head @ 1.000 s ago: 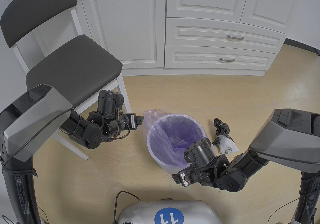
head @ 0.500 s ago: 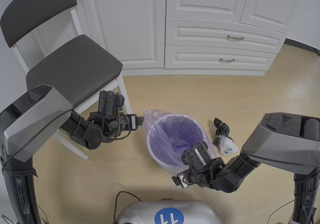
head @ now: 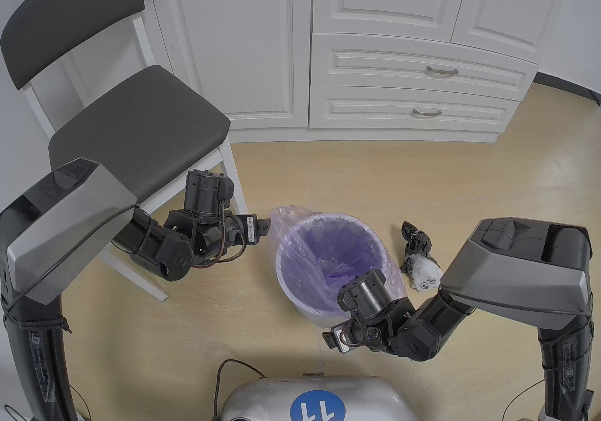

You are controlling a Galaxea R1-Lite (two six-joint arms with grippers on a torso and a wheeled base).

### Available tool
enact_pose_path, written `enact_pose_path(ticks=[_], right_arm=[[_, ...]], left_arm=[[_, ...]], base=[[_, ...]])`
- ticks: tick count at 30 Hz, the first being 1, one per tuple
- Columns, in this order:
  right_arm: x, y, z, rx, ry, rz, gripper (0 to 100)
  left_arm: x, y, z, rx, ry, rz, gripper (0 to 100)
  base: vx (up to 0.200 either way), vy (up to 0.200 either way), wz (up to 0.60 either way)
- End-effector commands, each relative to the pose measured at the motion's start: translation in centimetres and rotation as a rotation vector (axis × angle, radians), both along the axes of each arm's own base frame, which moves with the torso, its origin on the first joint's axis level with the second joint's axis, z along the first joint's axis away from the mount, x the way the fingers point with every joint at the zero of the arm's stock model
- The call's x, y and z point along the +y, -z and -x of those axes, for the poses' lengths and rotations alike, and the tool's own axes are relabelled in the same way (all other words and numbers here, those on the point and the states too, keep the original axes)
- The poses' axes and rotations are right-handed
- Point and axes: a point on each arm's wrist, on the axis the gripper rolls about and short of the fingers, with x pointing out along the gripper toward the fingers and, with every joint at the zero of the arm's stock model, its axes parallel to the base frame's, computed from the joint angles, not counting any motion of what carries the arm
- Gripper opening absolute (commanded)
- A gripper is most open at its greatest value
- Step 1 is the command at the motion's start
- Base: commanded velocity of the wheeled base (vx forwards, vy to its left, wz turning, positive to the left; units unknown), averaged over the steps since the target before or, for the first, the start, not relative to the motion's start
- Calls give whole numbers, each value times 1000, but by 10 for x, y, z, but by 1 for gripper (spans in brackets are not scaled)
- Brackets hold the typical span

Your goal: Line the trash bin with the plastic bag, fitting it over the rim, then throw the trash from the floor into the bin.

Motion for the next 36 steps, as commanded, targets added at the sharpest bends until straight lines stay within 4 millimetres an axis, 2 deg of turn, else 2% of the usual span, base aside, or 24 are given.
enact_pose_path(ticks=[1, 18, 36], right_arm=[[-1, 10, -5, 12, 11, 9, 100], [-1, 19, -23, 14, 75, -28, 100], [-1, 17, -26, 11, 92, -47, 100]], left_arm=[[0, 1, 0, 1, -1, 0, 100], [-1, 2, 0, 4, 1, -2, 100], [-2, 2, 1, 4, 6, -2, 100]], base=[[0, 0, 0], [0, 0, 0], [0, 0, 0]])
